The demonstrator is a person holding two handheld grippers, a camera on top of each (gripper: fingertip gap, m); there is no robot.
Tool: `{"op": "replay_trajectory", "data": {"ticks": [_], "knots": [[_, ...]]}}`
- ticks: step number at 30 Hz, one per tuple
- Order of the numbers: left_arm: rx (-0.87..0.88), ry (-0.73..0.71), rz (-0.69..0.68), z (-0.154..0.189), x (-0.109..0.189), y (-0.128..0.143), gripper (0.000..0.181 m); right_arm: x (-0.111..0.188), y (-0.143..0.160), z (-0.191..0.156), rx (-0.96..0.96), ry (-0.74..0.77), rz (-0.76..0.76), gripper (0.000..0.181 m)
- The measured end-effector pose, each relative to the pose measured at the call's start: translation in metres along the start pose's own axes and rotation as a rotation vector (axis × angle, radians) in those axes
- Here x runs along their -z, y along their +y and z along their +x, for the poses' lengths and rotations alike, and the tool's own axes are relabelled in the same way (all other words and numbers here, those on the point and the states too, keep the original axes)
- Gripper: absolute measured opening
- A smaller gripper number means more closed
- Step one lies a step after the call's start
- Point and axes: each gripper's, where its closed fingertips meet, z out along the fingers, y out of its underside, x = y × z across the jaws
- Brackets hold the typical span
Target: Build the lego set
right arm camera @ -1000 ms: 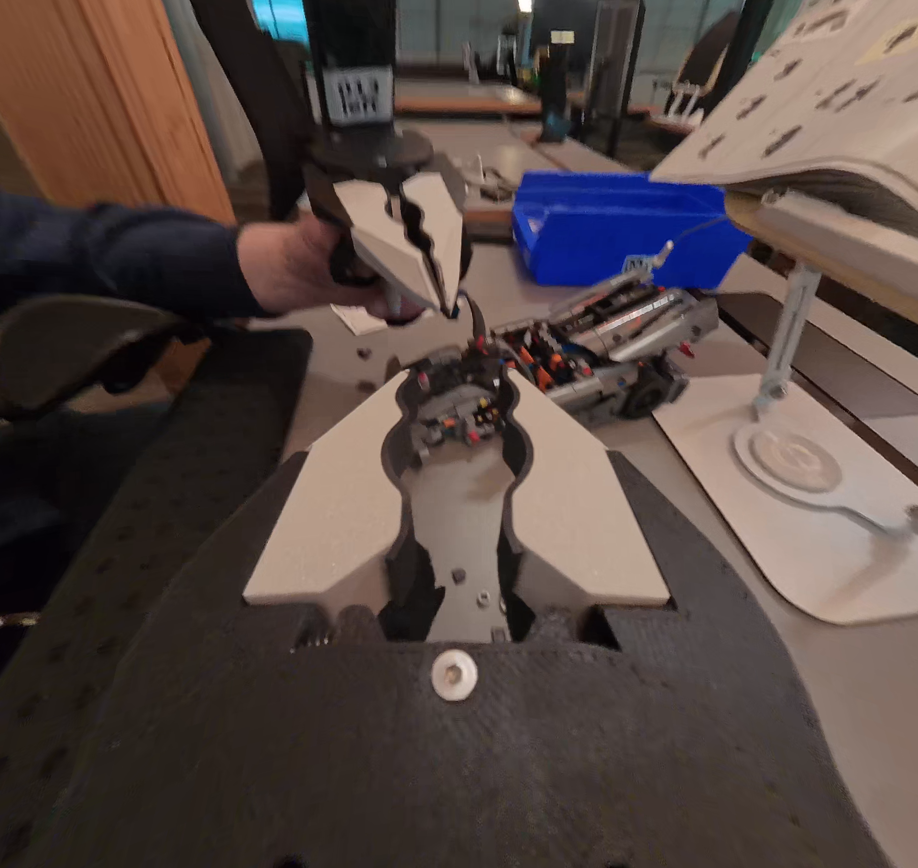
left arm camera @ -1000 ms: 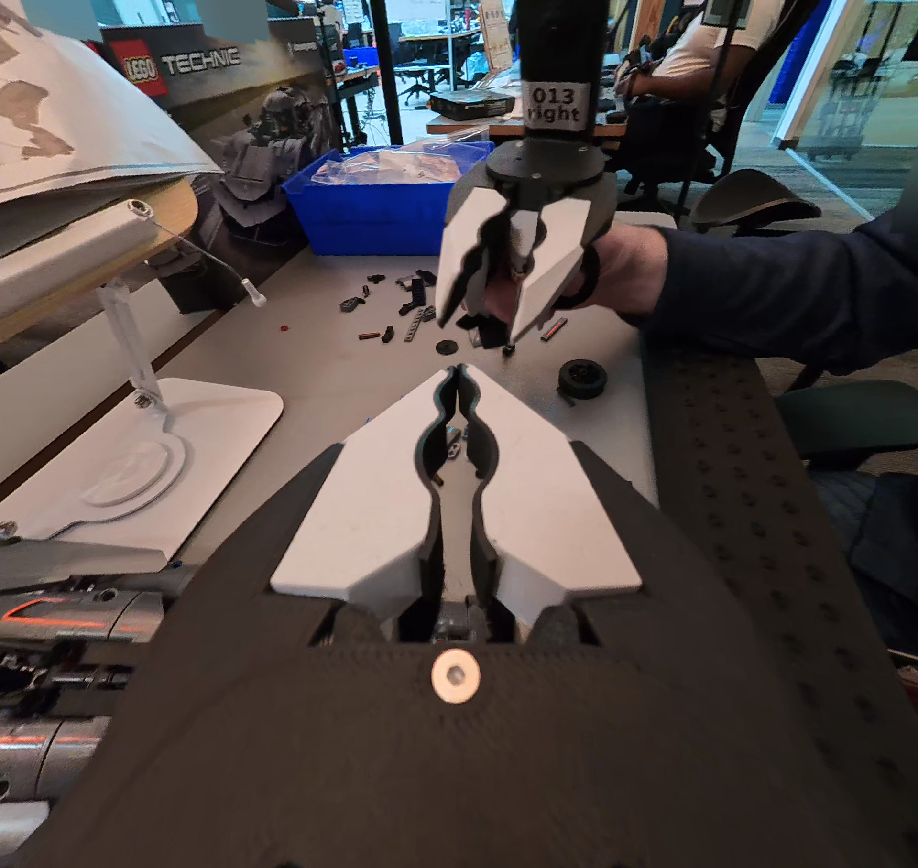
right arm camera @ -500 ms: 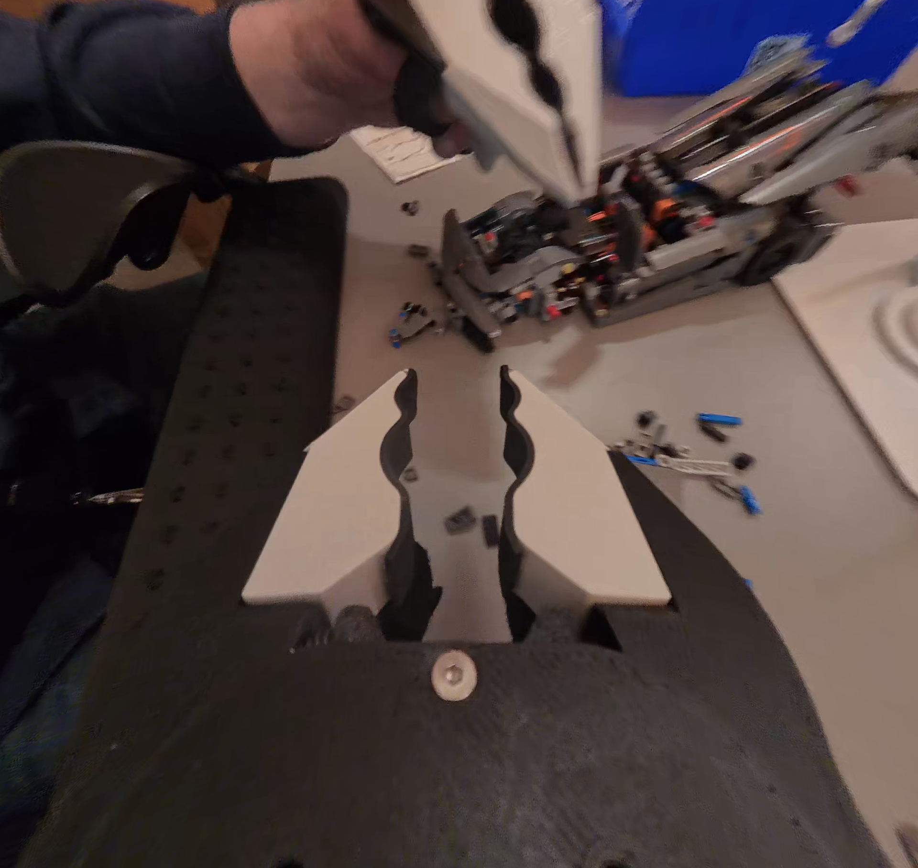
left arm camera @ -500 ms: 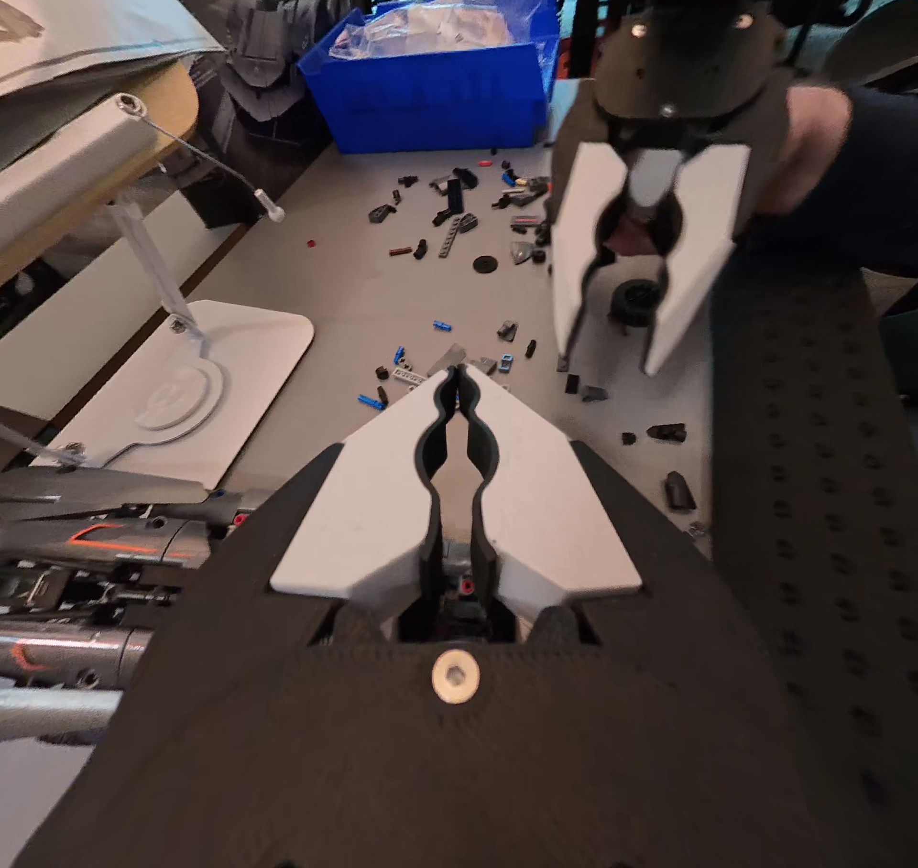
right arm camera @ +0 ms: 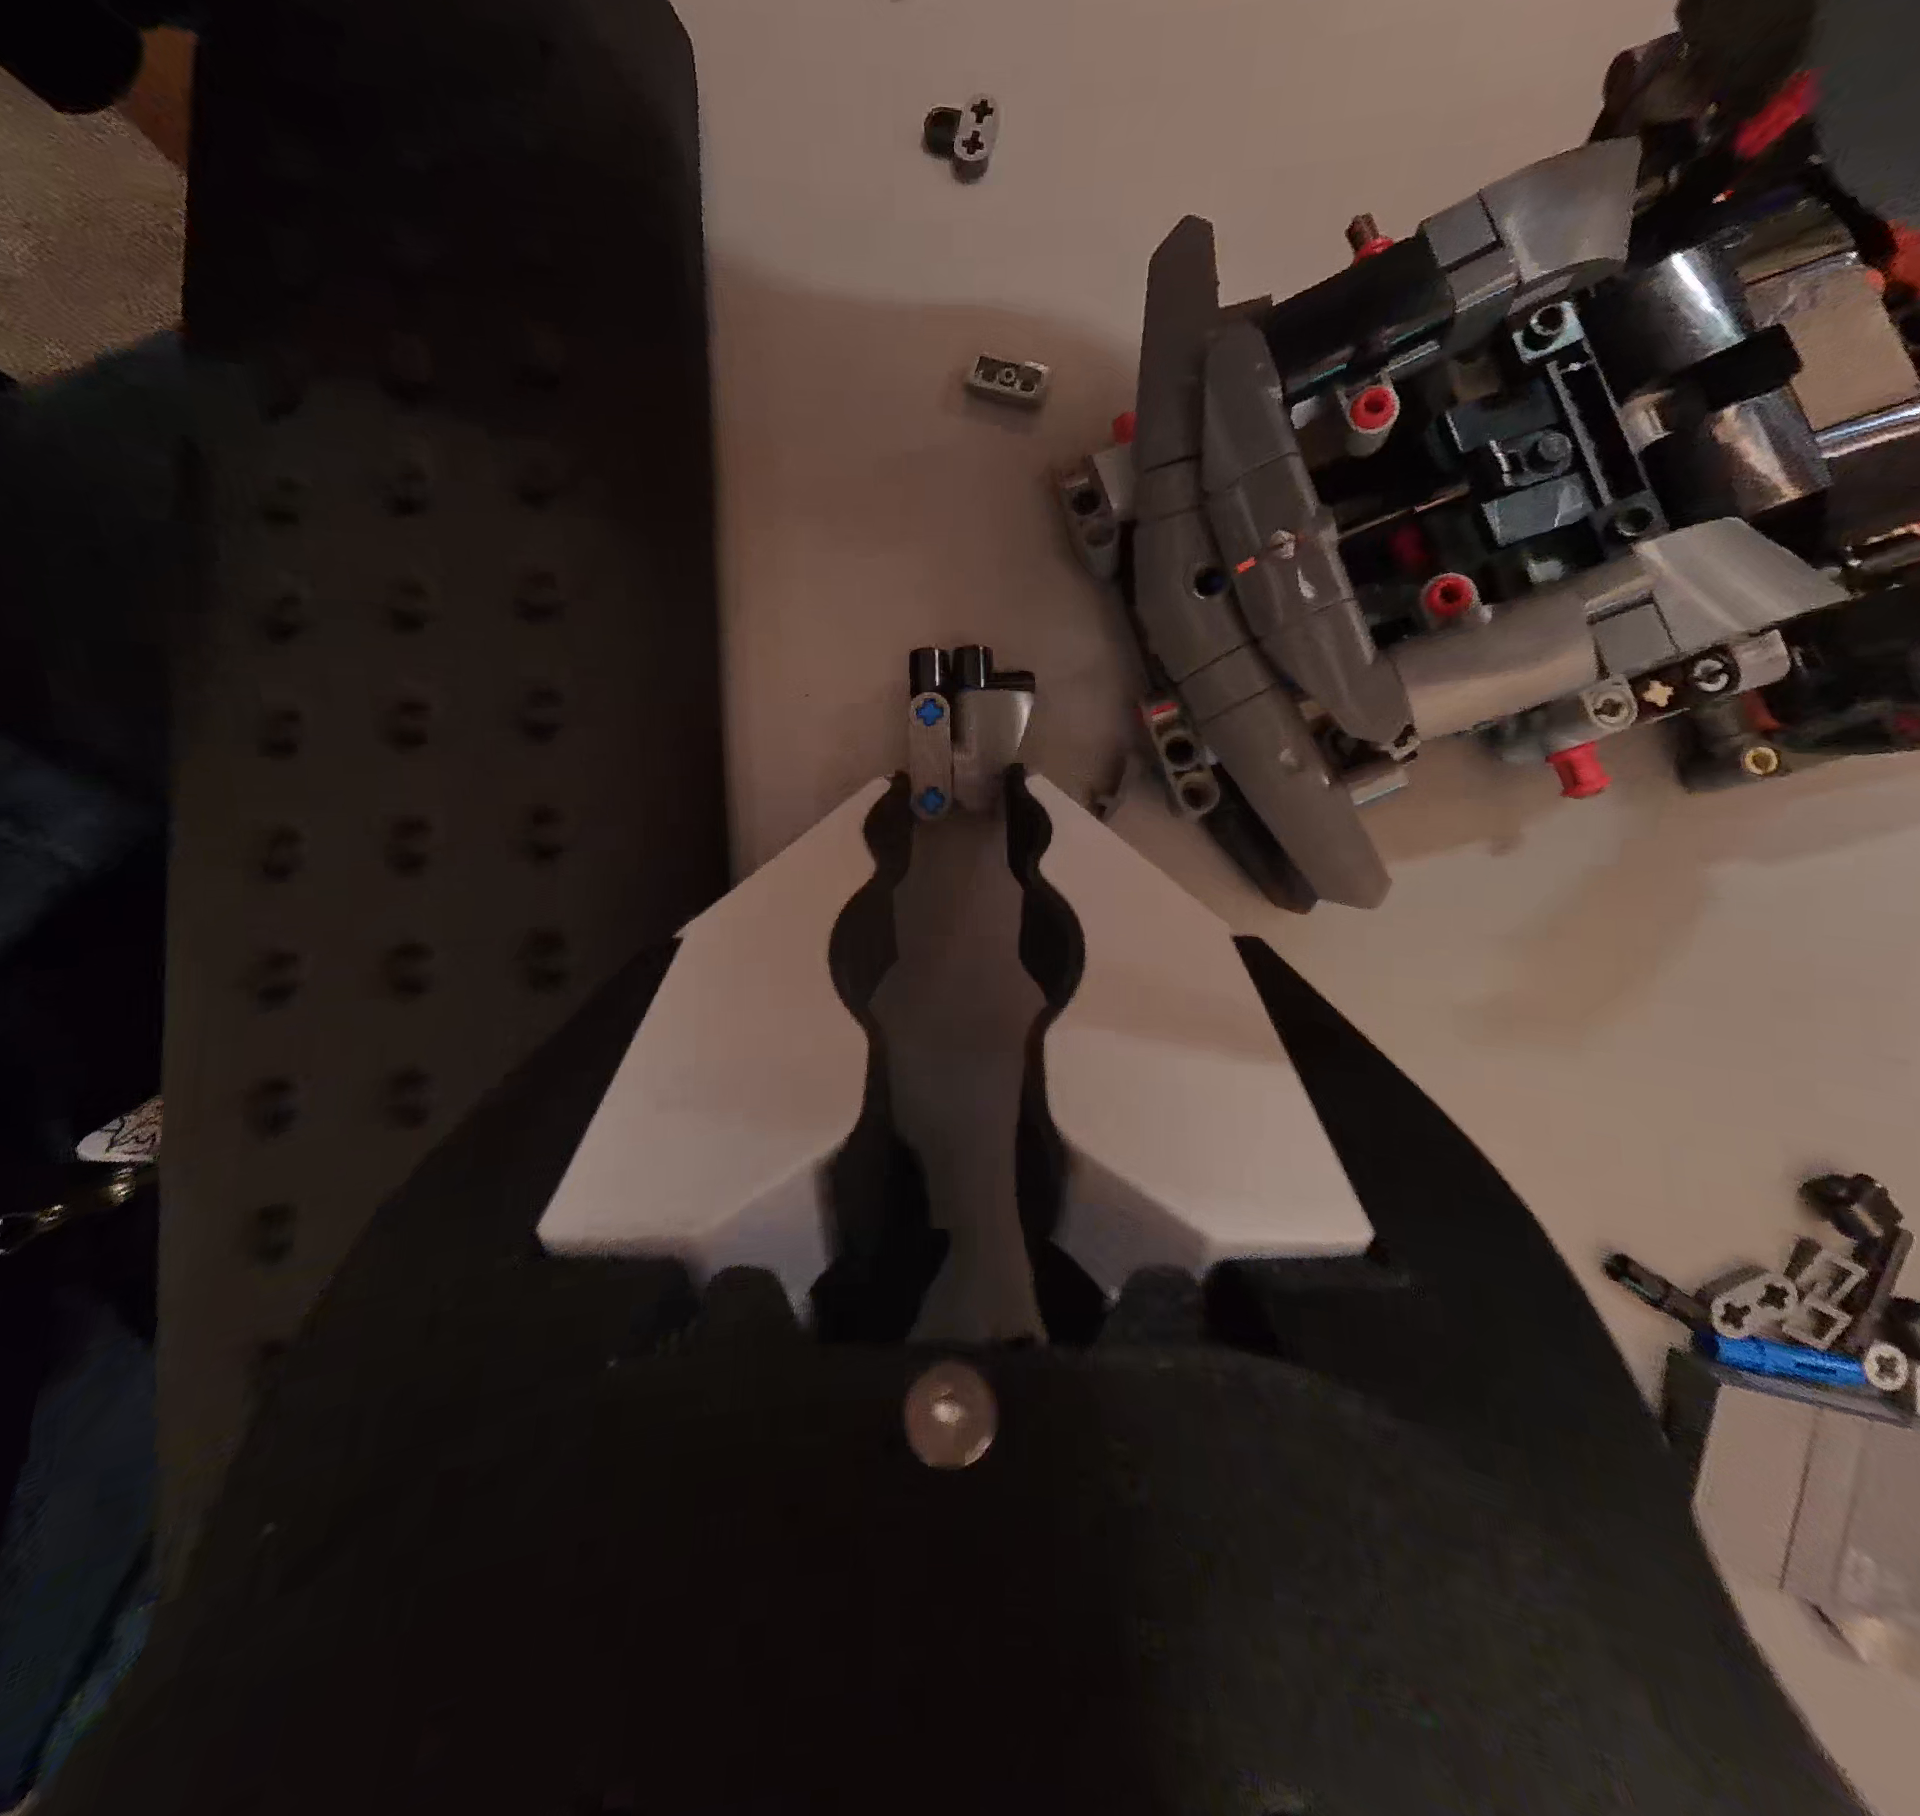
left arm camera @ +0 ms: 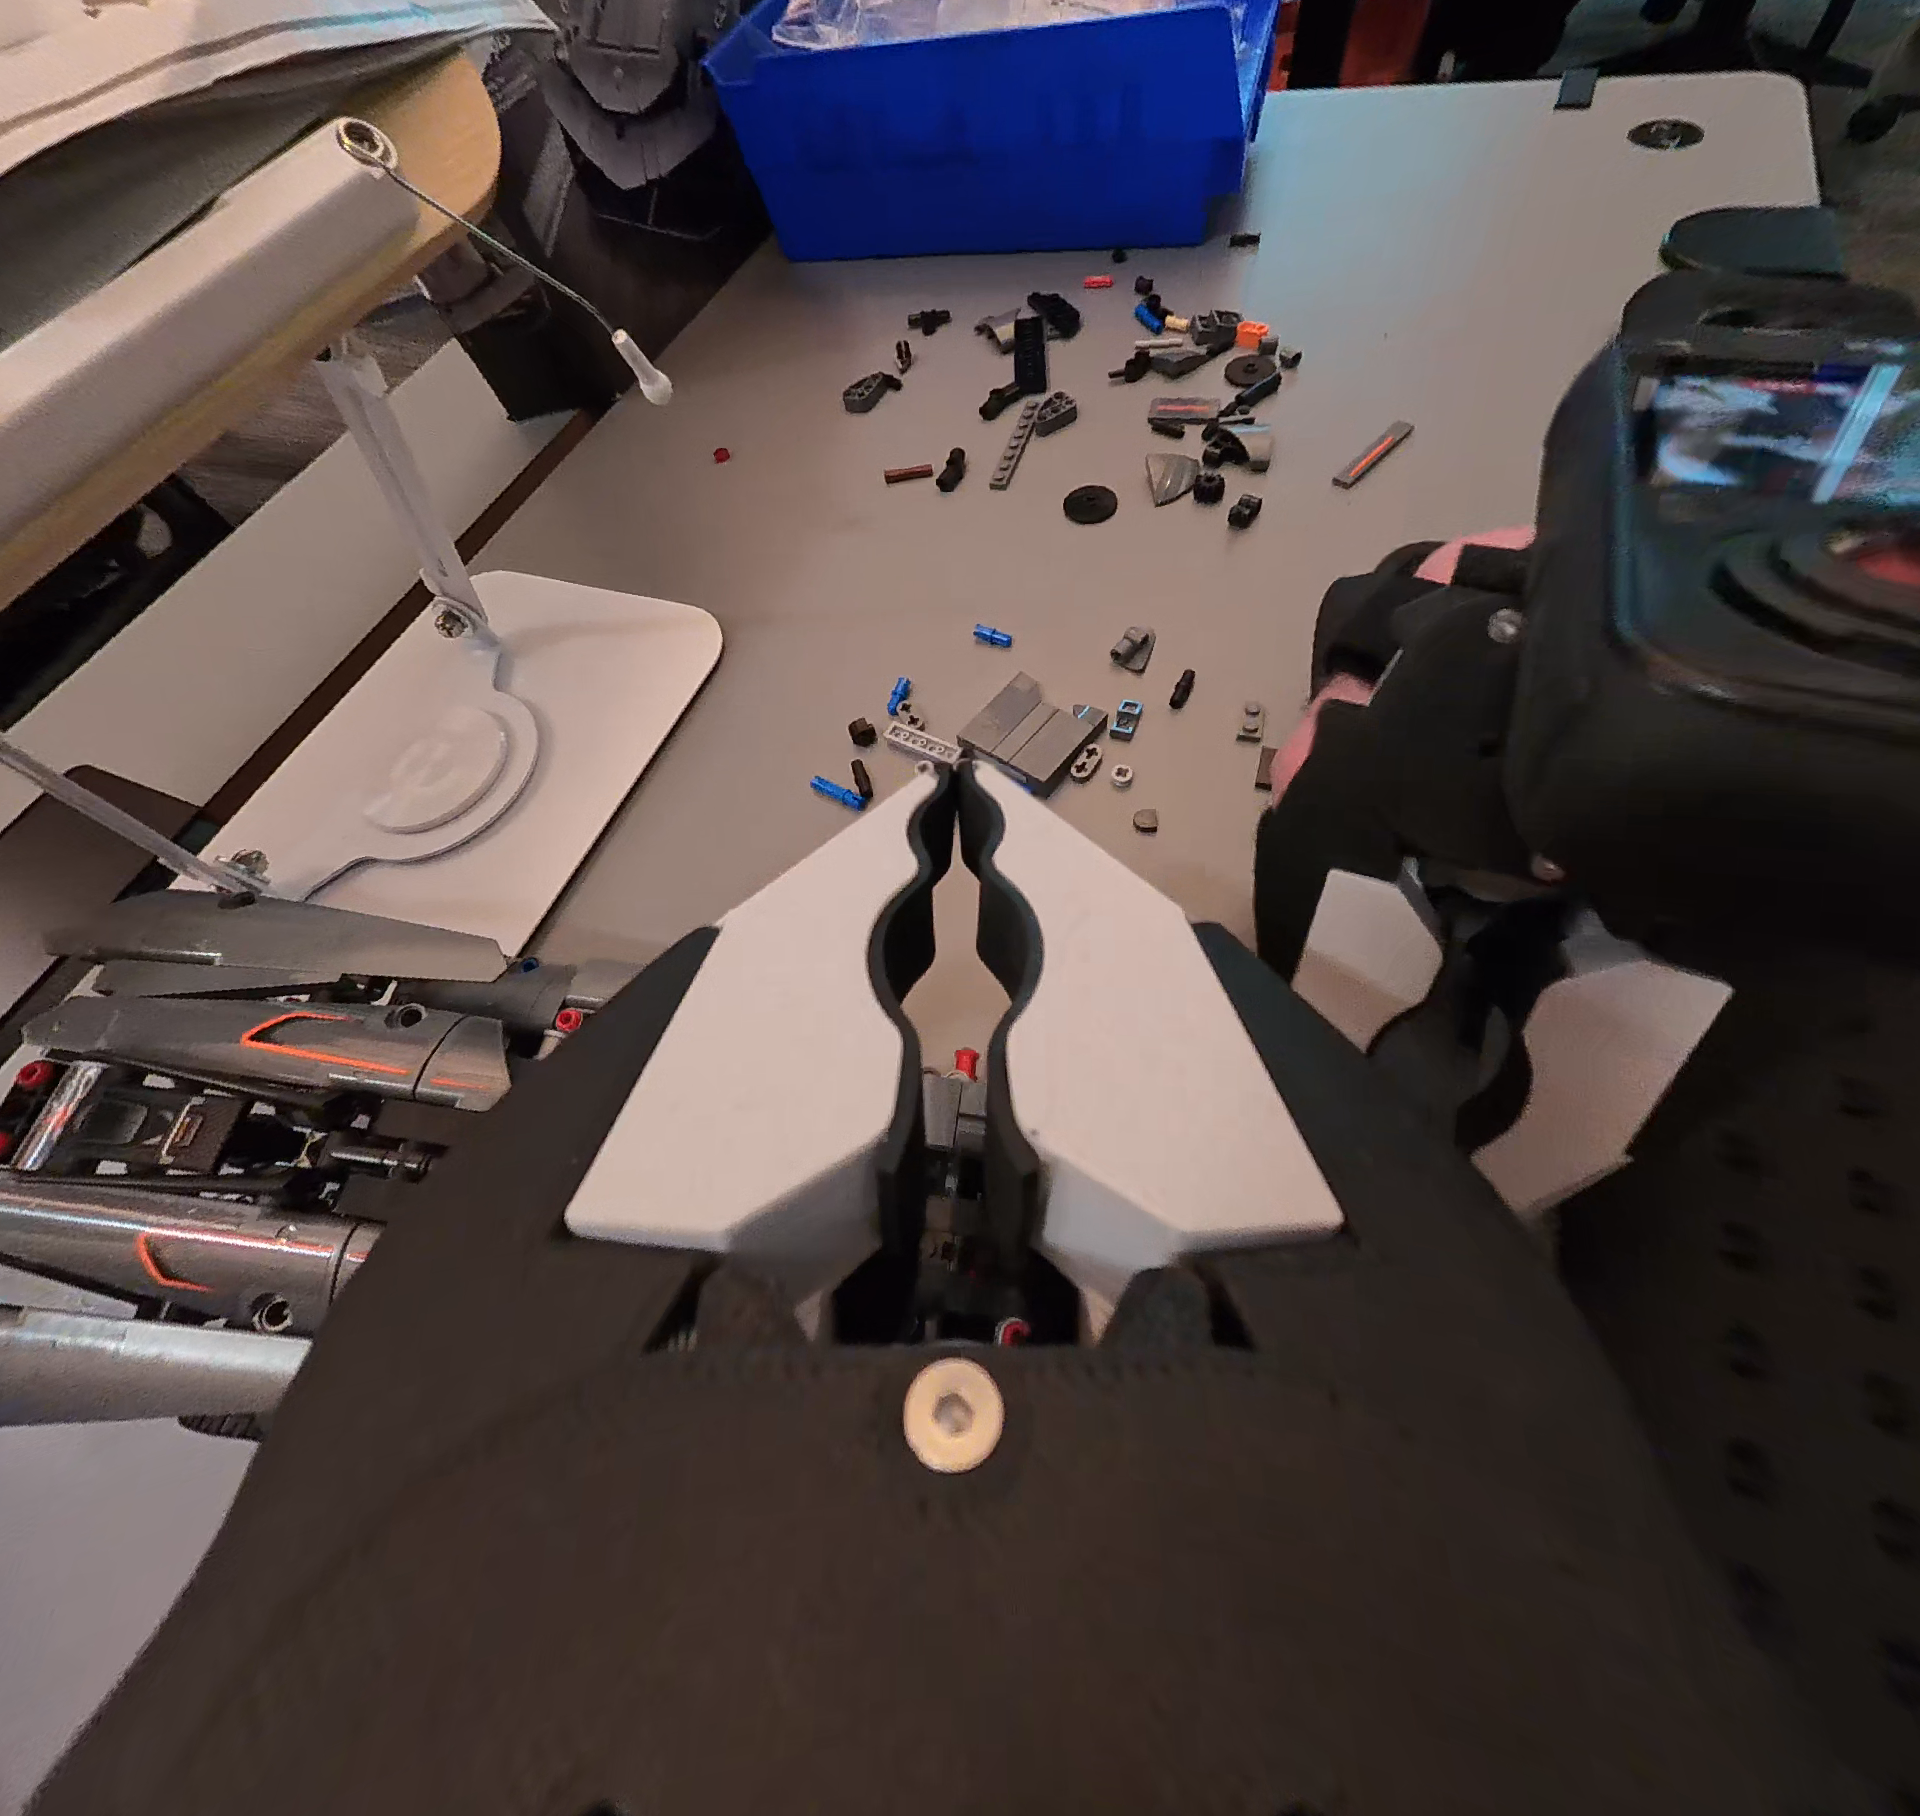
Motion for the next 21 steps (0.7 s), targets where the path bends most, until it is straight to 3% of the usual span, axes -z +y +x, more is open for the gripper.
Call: {"op": "replay_trajectory", "data": {"ticks": [6,11,14,18,21], "knots": [[0.013,0.023,0.006,0.002,0.006,-0.001,0.000,0.033,-0.009,0.012,0.103,0.051,0.113,0.015],[0.081,0.097,0.064,0.008,0.010,-0.010,0.012,0.088,-0.016,0.046,0.291,0.368,0.205,0.015],[0.013,0.065,0.079,0.010,0.014,-0.017,0.023,0.108,-0.006,0.062,0.193,0.409,0.216,0.015],[-0.291,-0.056,0.023,0.027,0.006,-0.024,0.035,0.121,0.002,0.071,-0.126,0.234,0.333,0.015],[-0.507,-0.124,-0.089,0.040,-0.007,-0.017,0.039,0.129,0.007,0.075,-0.251,0.141,0.377,0.015]]}}
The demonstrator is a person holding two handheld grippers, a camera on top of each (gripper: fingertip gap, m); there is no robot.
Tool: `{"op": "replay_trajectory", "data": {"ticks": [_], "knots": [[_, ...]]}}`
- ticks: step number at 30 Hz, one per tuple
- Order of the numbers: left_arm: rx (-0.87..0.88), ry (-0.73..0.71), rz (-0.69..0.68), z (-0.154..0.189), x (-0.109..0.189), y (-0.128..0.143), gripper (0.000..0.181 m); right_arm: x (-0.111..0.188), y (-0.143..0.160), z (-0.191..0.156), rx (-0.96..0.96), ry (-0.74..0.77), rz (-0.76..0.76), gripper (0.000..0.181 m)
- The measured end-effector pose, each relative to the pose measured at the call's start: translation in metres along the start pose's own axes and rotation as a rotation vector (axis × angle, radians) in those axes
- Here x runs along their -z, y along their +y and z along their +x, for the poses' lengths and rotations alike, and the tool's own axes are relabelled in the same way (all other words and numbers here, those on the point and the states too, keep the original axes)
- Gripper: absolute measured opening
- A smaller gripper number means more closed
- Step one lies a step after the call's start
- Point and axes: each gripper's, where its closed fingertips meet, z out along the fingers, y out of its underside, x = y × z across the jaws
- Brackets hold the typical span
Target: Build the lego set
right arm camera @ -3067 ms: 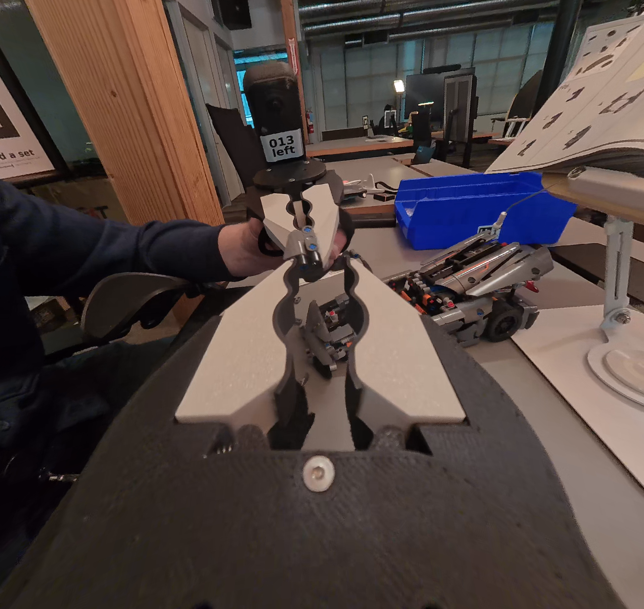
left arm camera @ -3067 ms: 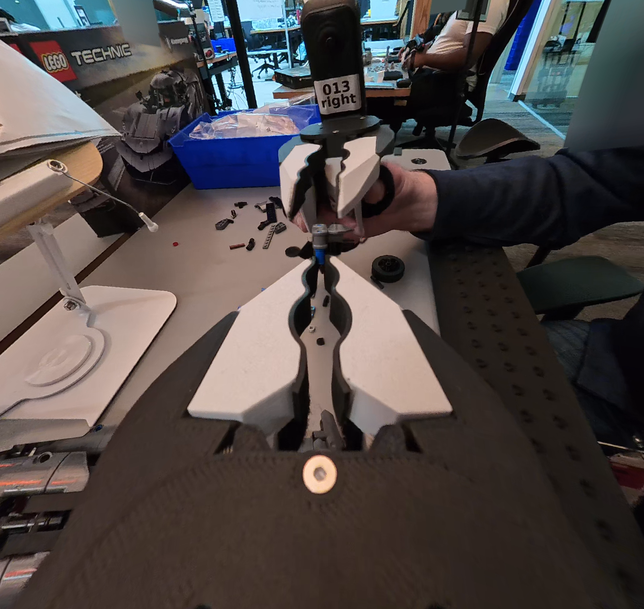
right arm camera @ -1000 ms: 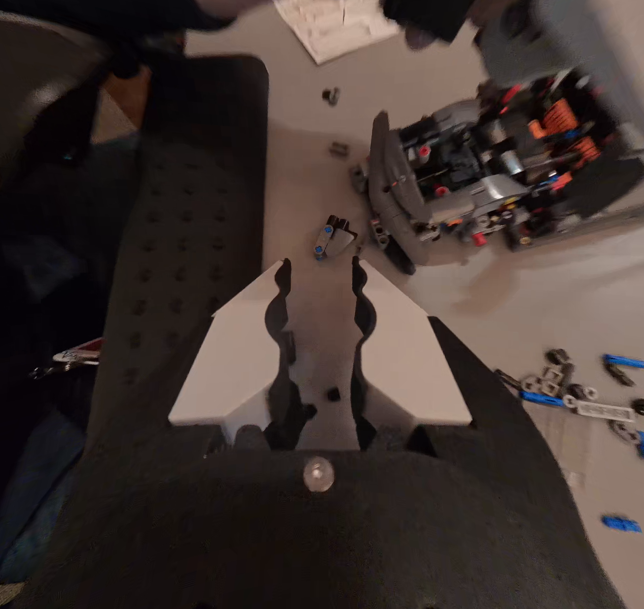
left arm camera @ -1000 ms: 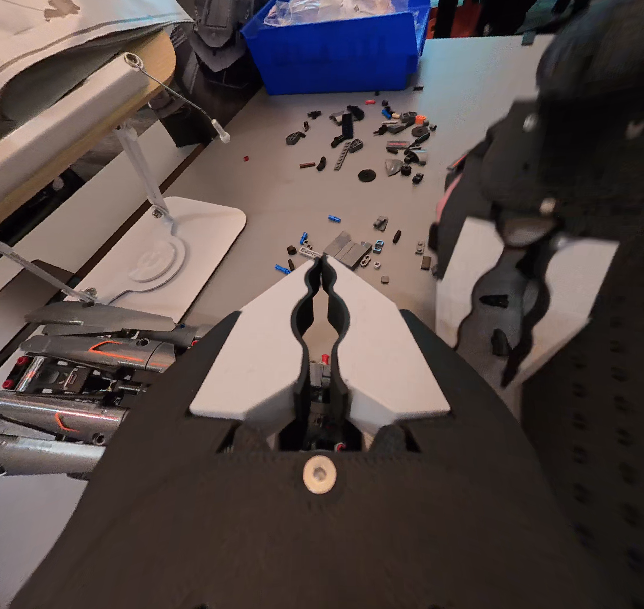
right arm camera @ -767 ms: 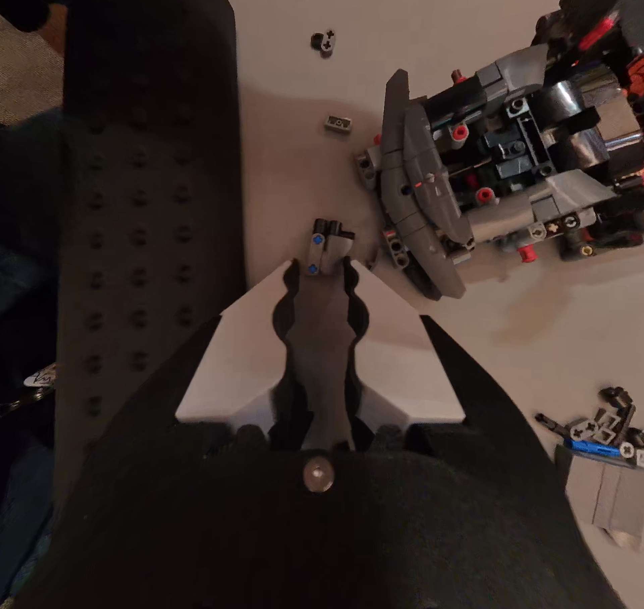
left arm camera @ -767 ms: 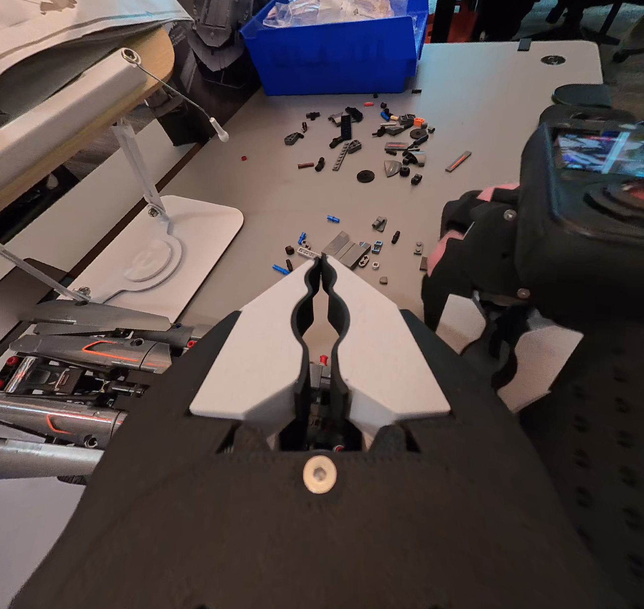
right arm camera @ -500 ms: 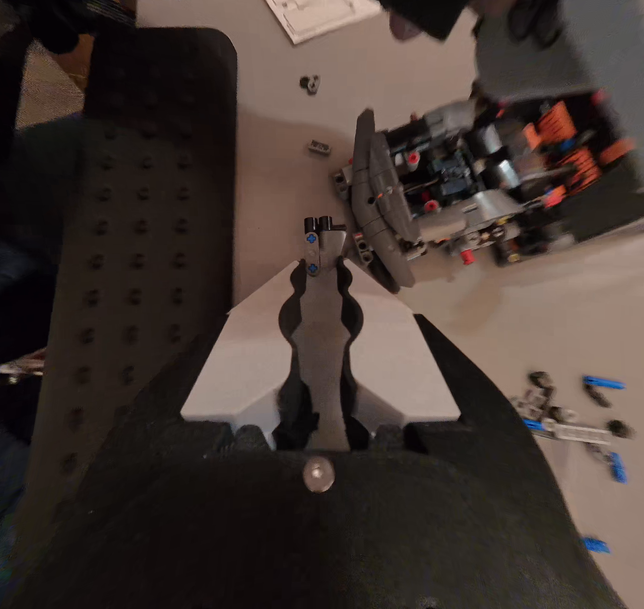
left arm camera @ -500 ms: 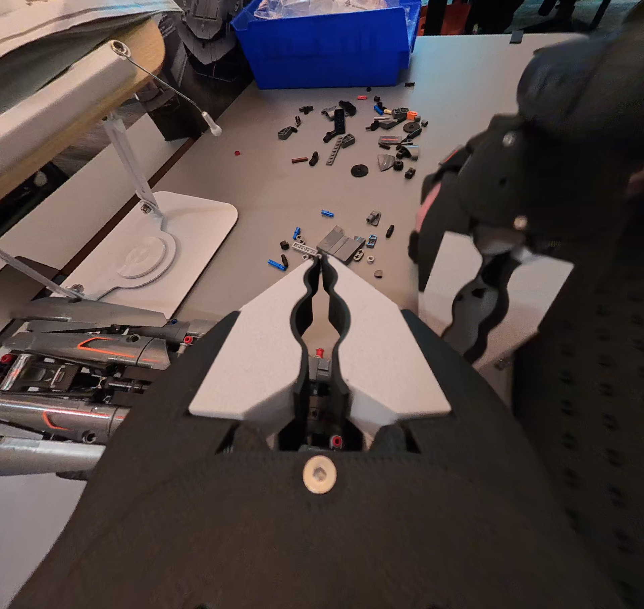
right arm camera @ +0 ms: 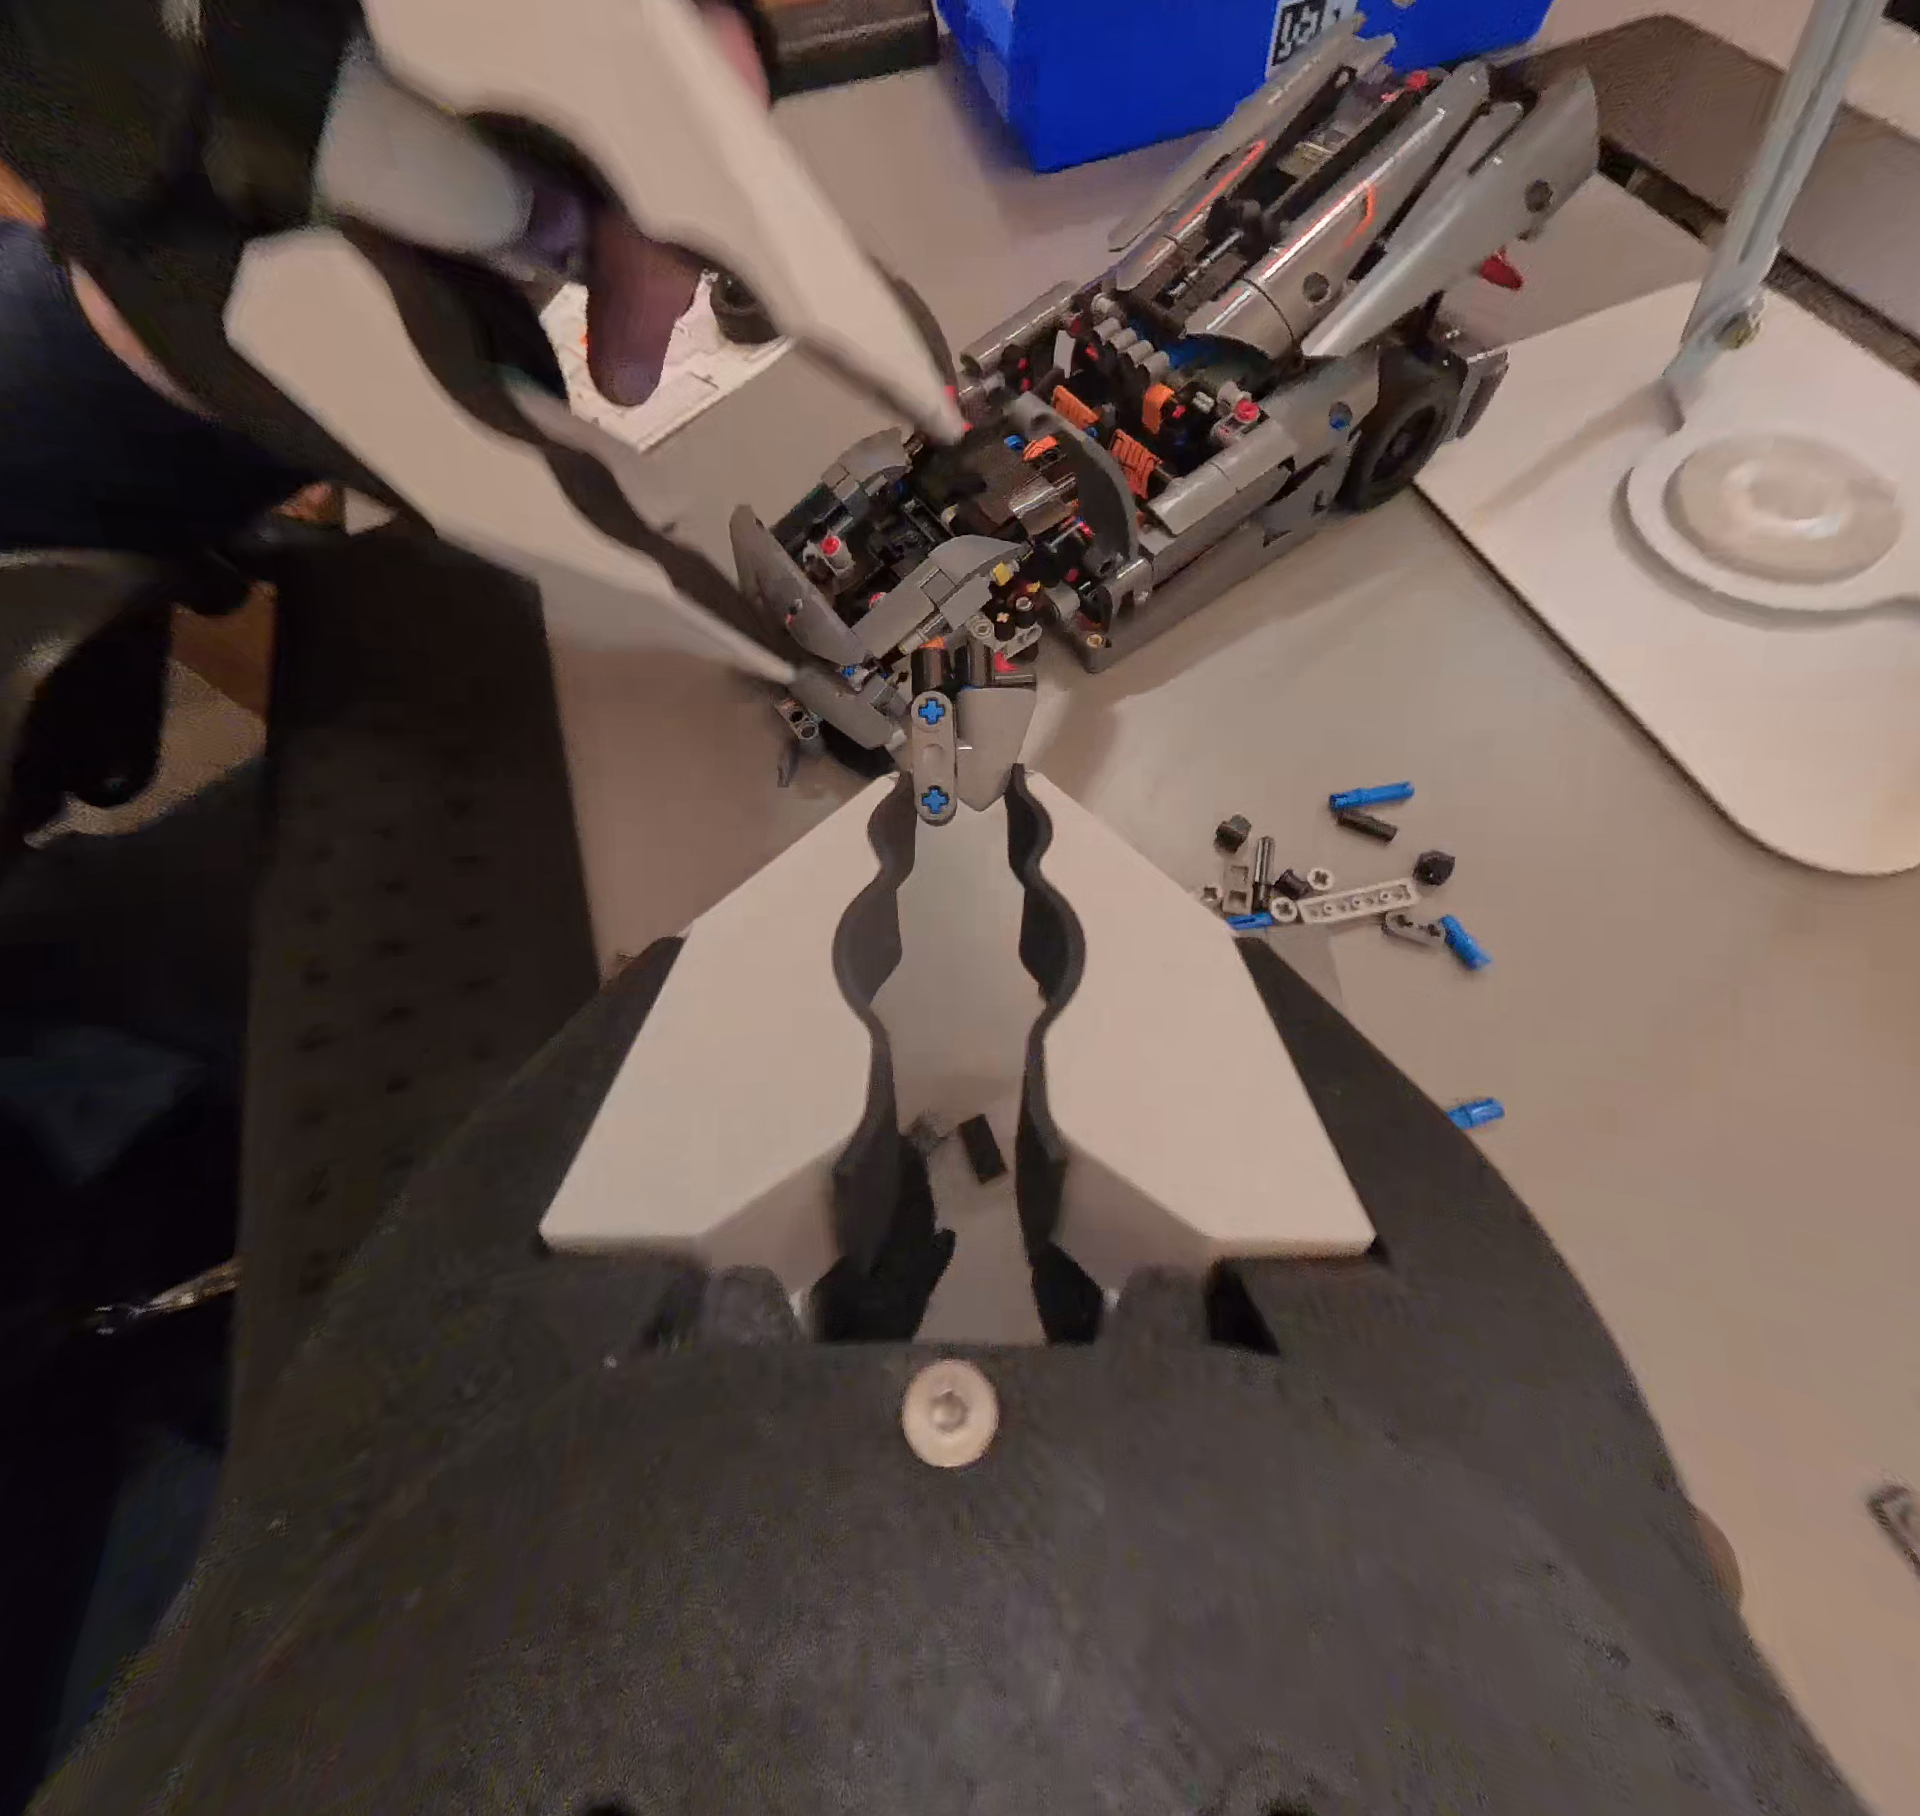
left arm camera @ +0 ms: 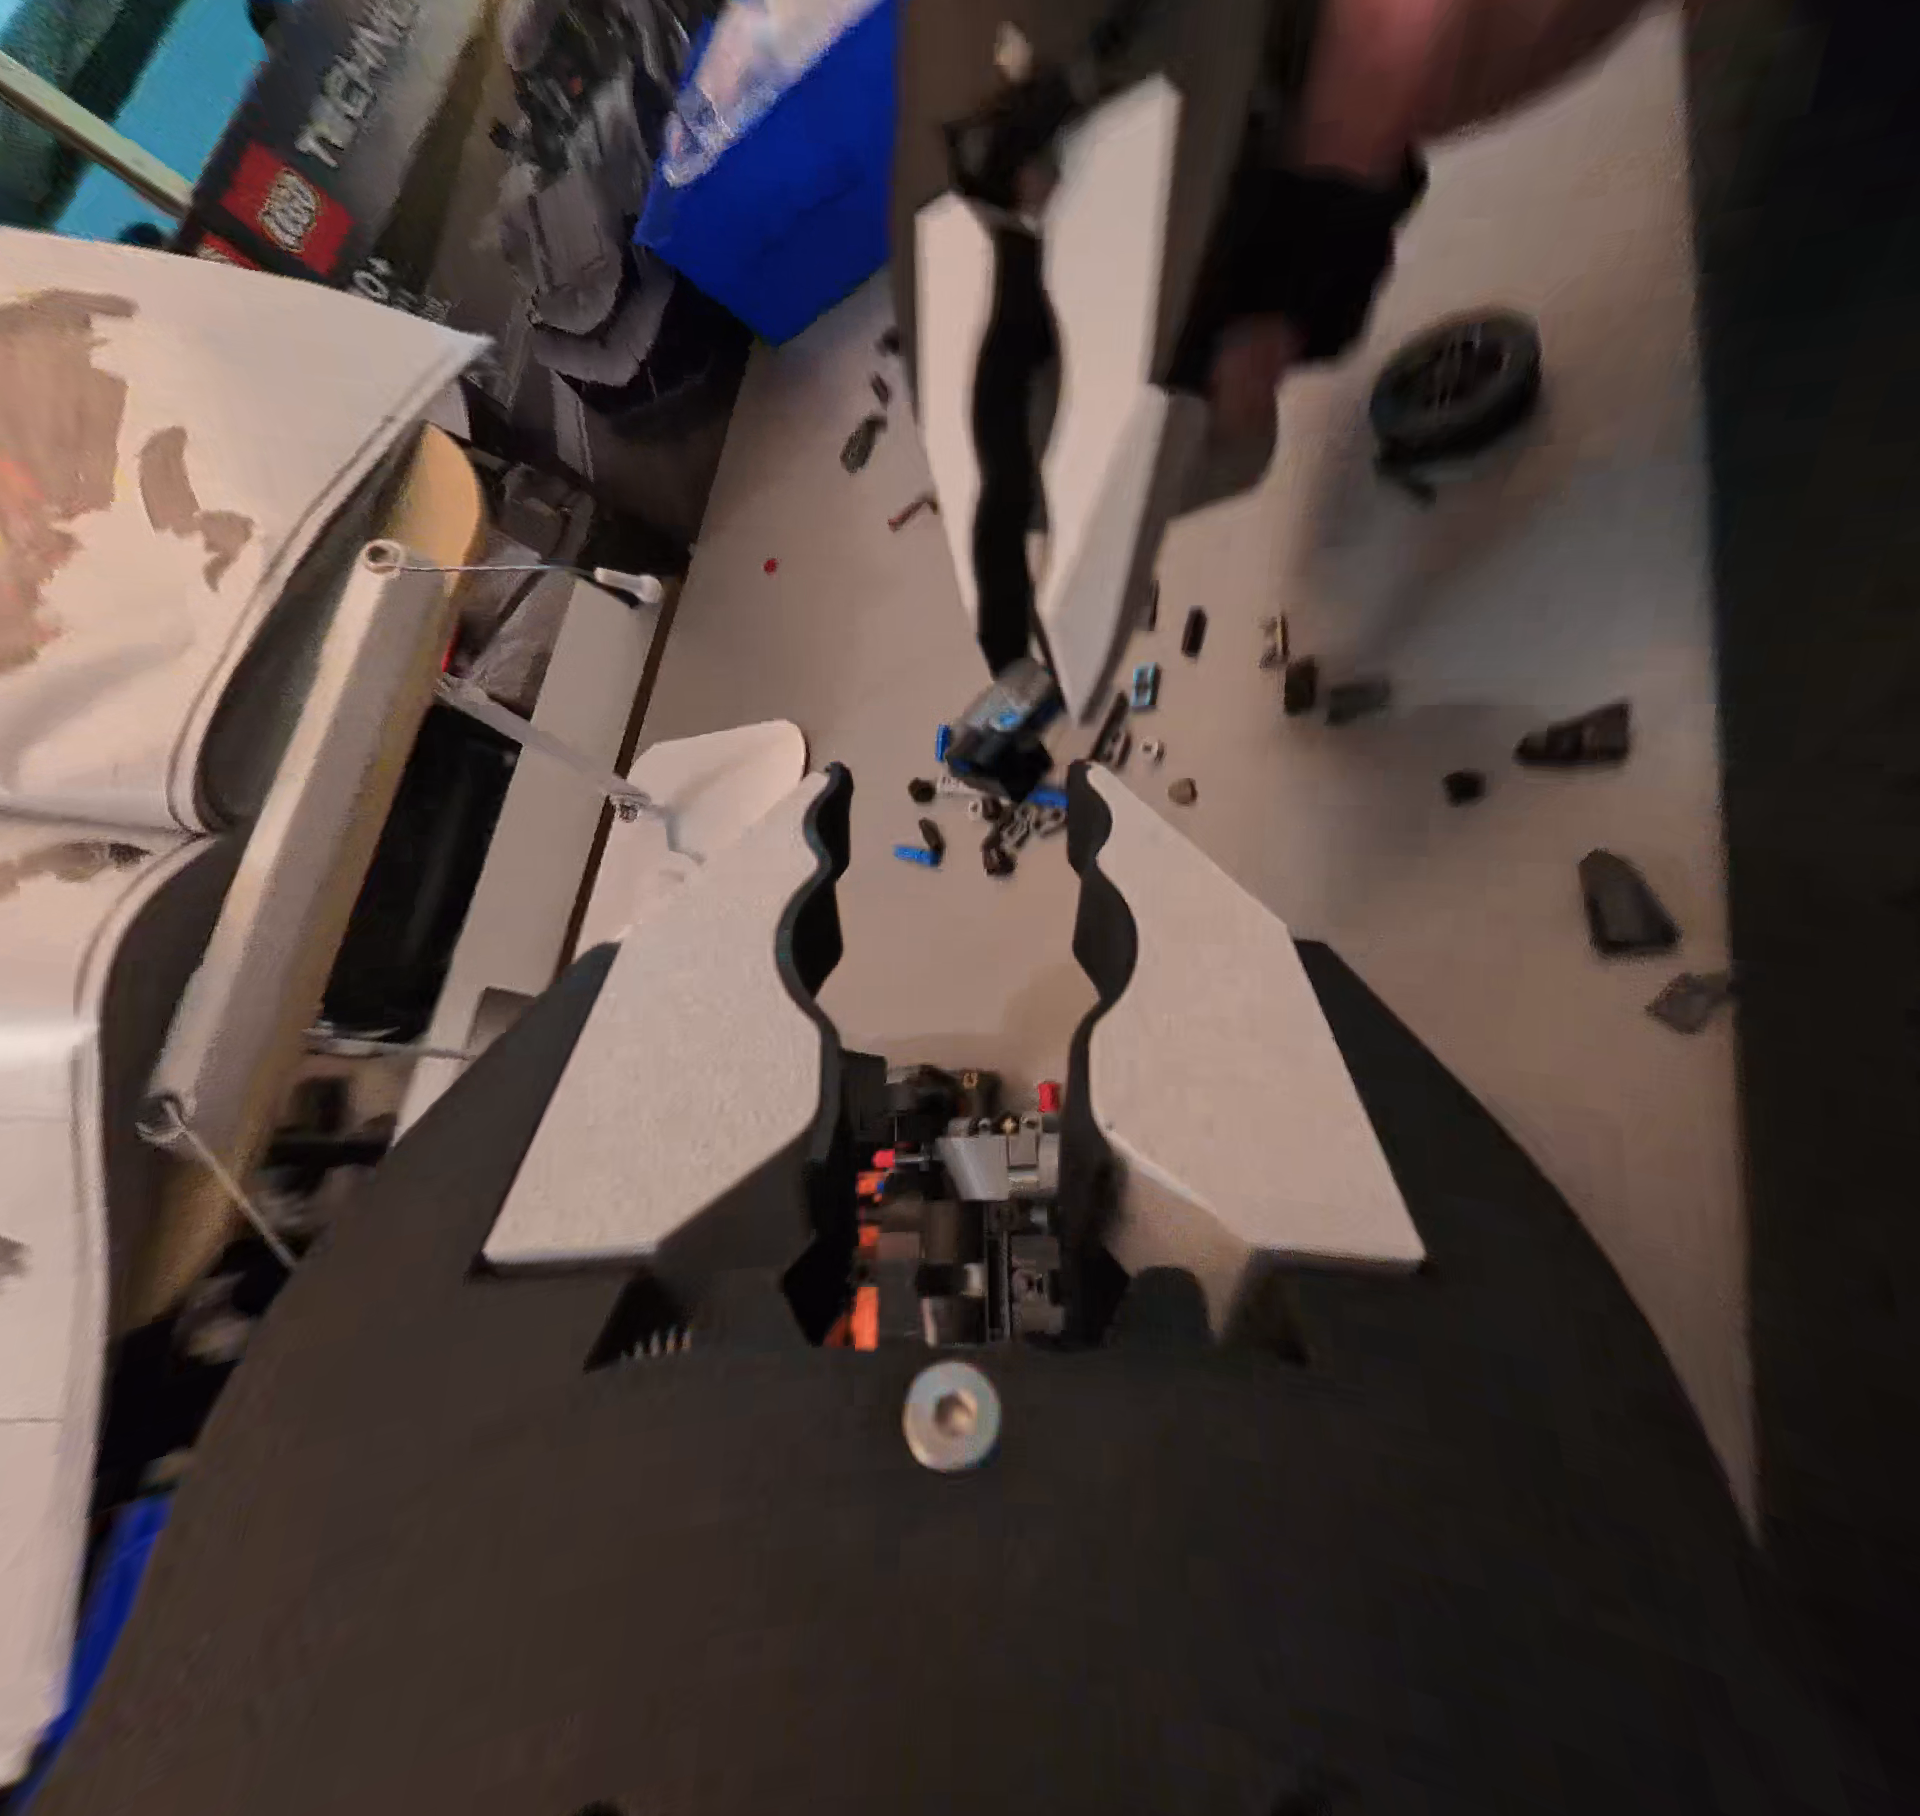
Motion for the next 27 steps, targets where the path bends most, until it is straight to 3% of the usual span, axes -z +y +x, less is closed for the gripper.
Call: {"op": "replay_trajectory", "data": {"ticks": [3,7,13,15,17,19,21,24,27], "knots": [[-0.121,-0.022,-0.096,0.010,-0.013,0.002,0.041,0.004,0.003,-0.001,-0.062,-0.056,-0.035,0.015],[-0.280,-0.095,-0.186,0.013,-0.022,0.003,0.029,0.002,0.005,-0.005,-0.114,-0.132,-0.077,0.015],[-0.346,-0.131,-0.235,0.012,-0.024,0.007,0.017,0.003,-0.005,-0.008,-0.139,-0.180,-0.065,0.015],[-0.297,-0.131,-0.226,0.009,-0.024,0.008,0.016,0.005,-0.012,-0.004,-0.135,-0.156,-0.020,0.018],[-0.215,-0.127,-0.201,0.003,-0.021,0.009,0.017,0.011,-0.019,0.005,-0.142,-0.100,0.032,0.037],[-0.110,-0.130,-0.159,-0.007,-0.015,0.011,0.016,0.017,-0.014,0.005,-0.094,-0.070,0.036,0.031],[0.048,-0.090,-0.067,-0.014,-0.009,0.008,0.016,0.014,0.006,-0.016,0.004,-0.129,-0.041,0.016],[0.261,-0.013,0.069,-0.021,-0.003,0.004,0.016,-0.004,0.043,-0.062,0.271,-0.228,-0.184,0.017],[0.407,0.032,0.150,-0.028,0.002,0.007,0.016,-0.022,0.073,-0.090,0.579,-0.221,-0.283,0.013]]}}
